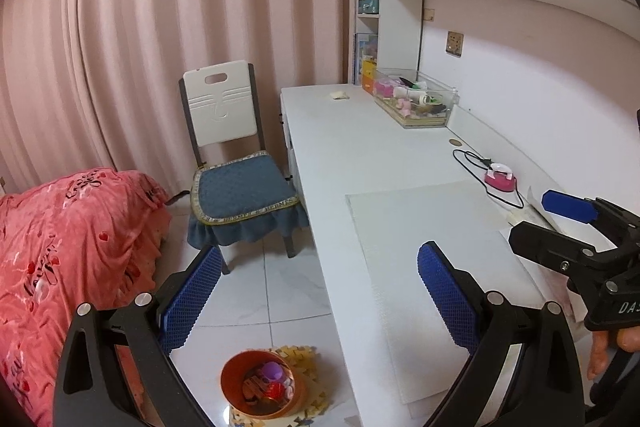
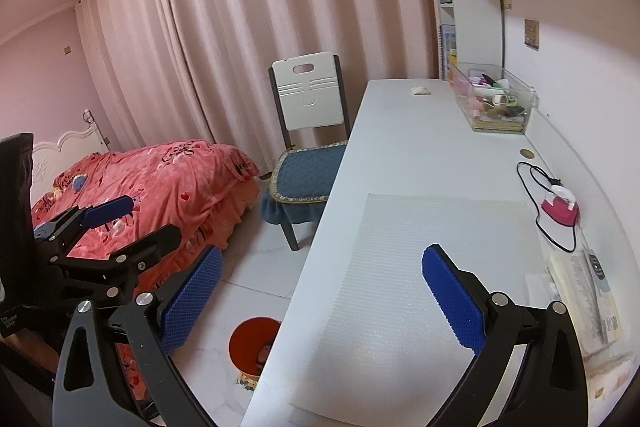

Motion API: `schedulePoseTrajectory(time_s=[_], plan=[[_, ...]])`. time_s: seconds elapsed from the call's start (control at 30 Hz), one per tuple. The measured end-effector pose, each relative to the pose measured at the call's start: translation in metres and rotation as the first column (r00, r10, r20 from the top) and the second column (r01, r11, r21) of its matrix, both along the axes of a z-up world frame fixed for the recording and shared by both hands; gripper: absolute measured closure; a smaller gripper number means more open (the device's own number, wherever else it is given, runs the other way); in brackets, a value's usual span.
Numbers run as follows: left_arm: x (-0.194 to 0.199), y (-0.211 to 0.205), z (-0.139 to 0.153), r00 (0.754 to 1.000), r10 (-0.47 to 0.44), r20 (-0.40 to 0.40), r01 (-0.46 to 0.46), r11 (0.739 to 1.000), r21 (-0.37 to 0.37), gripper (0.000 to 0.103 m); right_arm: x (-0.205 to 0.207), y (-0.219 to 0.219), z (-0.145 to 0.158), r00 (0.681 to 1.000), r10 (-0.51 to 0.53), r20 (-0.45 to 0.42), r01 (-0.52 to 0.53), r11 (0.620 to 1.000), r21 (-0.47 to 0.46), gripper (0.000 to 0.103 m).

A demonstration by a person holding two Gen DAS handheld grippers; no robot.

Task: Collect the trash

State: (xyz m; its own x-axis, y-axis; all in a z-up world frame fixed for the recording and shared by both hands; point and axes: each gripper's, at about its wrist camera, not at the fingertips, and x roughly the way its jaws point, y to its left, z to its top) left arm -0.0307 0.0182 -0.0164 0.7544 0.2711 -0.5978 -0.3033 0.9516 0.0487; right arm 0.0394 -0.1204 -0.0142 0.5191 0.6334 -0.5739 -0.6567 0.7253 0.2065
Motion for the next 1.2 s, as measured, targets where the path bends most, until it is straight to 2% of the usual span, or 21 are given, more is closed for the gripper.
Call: schedulePoseTrajectory(time_s=[0.27, 1.2], plan=[[0.003, 0.003, 0.000, 1.000, -0.013, -0.010, 0.013, 1.000, -0.014, 0.006, 0.003, 0.008, -0.003, 1.000, 0.028, -0.009, -0.028, 1.000, -0.012, 0.005], [0.003, 0.013, -0.007, 0.998, -0.052, -0.036, 0.051, 0.998, -0.036, 0.006, 0.008, 0.010, -0.010, 0.999, 0.025, -0.033, -0.025, 1.000, -0.013, 0.005]])
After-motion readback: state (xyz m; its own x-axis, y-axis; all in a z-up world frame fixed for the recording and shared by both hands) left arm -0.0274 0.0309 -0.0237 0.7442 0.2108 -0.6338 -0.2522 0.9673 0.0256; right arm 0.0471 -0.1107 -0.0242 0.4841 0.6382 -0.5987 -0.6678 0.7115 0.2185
